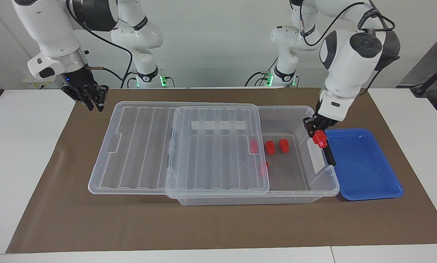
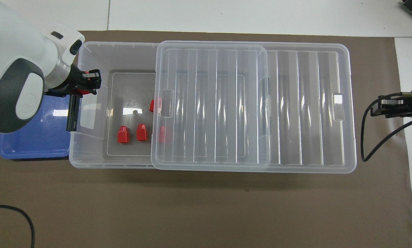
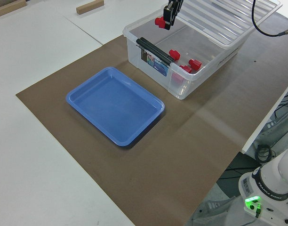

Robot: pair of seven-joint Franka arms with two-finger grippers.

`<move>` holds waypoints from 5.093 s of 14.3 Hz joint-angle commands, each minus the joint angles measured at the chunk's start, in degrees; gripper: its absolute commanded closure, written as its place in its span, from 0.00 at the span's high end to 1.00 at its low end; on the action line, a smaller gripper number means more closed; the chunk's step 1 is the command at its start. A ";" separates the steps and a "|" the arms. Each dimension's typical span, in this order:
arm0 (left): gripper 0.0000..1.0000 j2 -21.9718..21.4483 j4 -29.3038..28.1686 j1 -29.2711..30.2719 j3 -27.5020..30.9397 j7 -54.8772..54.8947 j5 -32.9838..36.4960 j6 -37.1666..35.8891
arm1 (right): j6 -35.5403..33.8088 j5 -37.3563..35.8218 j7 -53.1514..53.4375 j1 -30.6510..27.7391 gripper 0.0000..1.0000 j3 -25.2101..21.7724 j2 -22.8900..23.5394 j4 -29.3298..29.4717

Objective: Place red block in blue tray from box

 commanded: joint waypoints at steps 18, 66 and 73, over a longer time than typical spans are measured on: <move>0.01 -3.43 -21.15 22.34 -0.18 31.20 -0.04 27.52 | 19.88 0.46 -2.78 -3.25 0.00 1.32 10.93 -4.37; 0.51 7.38 -30.92 19.70 -0.71 32.17 -0.57 51.09 | 14.08 2.74 -7.79 9.41 0.00 7.91 8.03 -4.55; 0.51 3.00 -24.94 19.62 -0.89 32.00 -0.66 36.17 | 6.08 2.66 -2.80 3.01 0.00 7.47 2.67 -4.81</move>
